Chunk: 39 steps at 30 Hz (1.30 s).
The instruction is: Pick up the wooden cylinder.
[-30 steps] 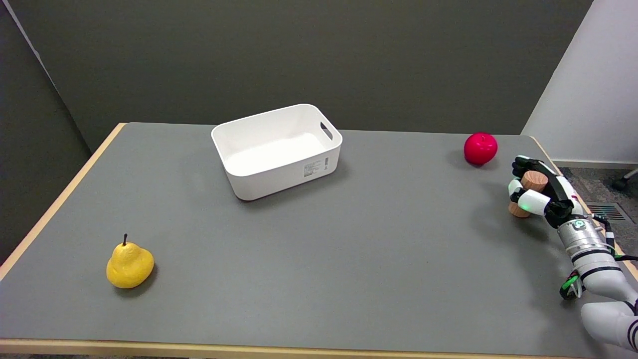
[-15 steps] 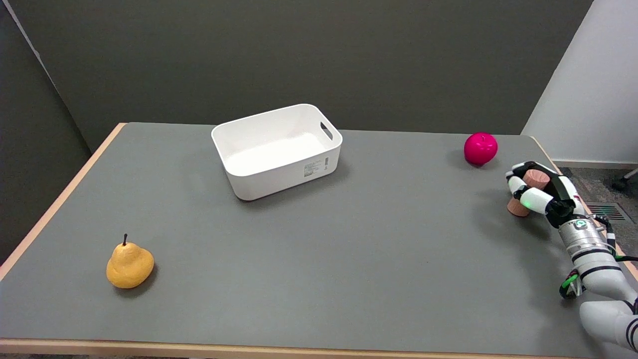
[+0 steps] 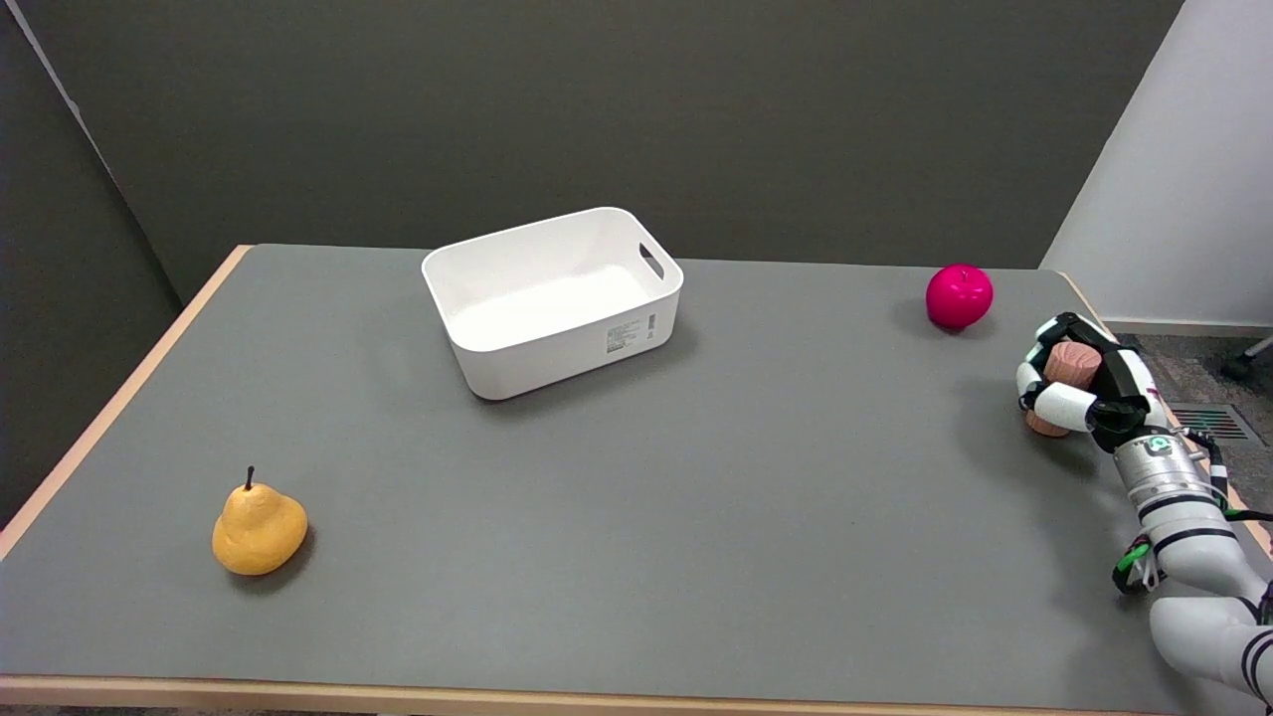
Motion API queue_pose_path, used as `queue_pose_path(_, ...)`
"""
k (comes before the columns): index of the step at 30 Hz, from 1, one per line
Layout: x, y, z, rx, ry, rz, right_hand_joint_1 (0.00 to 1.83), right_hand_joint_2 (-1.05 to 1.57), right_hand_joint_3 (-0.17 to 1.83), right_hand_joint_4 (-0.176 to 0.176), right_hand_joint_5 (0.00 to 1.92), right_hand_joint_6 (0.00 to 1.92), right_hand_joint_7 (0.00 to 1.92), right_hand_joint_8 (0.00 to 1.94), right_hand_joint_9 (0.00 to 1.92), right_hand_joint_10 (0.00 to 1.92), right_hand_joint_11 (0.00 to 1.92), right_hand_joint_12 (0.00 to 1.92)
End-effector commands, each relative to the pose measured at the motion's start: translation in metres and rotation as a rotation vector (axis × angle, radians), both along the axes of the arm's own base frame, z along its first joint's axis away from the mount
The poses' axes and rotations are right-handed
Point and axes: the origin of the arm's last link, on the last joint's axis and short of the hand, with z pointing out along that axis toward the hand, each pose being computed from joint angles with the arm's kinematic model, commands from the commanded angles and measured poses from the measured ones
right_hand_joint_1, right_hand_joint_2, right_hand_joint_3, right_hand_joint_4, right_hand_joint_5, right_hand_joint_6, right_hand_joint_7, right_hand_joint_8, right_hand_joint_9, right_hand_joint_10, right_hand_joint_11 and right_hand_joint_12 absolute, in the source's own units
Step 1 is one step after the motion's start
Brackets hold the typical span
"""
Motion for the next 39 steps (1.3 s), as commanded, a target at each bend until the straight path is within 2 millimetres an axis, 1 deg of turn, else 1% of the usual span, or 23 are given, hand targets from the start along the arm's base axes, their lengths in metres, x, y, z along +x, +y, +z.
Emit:
queue_pose_path(1,0.003,-0.003,-0.002,-0.004,-0.003,0.032,1.5,0.79,0.96,0.066,0.51,1.66,0.74,1.62,0.71,1.92,0.37,1.92)
queue_pose_path(3,0.003,-0.003,-0.003,-0.004,-0.005,0.034,1.5,0.83,0.89,0.061,0.52,1.62,0.73,1.62,0.67,1.92,0.39,1.92)
queue_pose_path(5,0.003,-0.004,-0.003,-0.004,-0.004,0.035,1.5,0.82,0.92,0.053,0.55,1.59,0.74,1.62,0.68,1.92,0.43,1.92)
queue_pose_path(9,0.006,-0.007,-0.003,0.0,0.001,0.049,1.5,0.8,0.95,0.05,0.56,1.59,0.75,1.63,0.69,1.92,0.47,1.92)
queue_pose_path(10,0.007,-0.007,-0.003,0.001,0.01,0.05,1.51,0.77,1.0,0.047,0.59,1.62,0.77,1.64,0.72,1.92,0.51,1.92)
queue_pose_path(13,0.012,-0.011,-0.004,0.002,0.045,0.058,1.52,0.74,1.05,0.039,0.61,1.63,0.78,1.65,0.74,1.92,0.54,1.92)
queue_pose_path(14,0.013,-0.012,-0.004,0.003,0.054,0.06,1.51,0.75,1.03,0.044,0.6,1.62,0.78,1.64,0.73,1.92,0.53,1.92)
queue_pose_path(16,0.015,-0.014,-0.004,0.006,0.057,0.063,1.53,0.68,1.16,0.031,0.63,1.65,0.81,1.67,0.8,1.92,0.58,1.92)
queue_pose_path(20,0.016,-0.017,-0.005,0.009,0.059,0.069,1.53,0.68,1.17,0.009,0.62,1.69,0.8,1.7,0.82,1.92,0.58,1.92)
queue_pose_path(26,0.021,-0.022,-0.007,0.019,0.064,0.089,1.53,0.68,1.17,-0.006,0.63,1.73,0.78,1.72,0.81,1.92,0.58,1.92)
queue_pose_path(33,0.035,-0.037,-0.012,0.052,0.09,0.137,1.53,0.68,1.18,-0.004,0.64,1.74,0.78,1.74,0.82,1.92,0.61,1.92)
queue_pose_path(35,0.038,-0.04,-0.01,0.053,0.122,0.125,1.53,0.67,1.2,-0.003,0.65,1.75,0.78,1.75,0.83,1.92,0.63,1.92)
queue_pose_path(39,0.055,-0.056,-0.022,0.106,0.133,0.19,1.54,0.65,1.23,0.001,0.65,1.76,0.78,1.77,0.85,1.92,0.66,1.92)
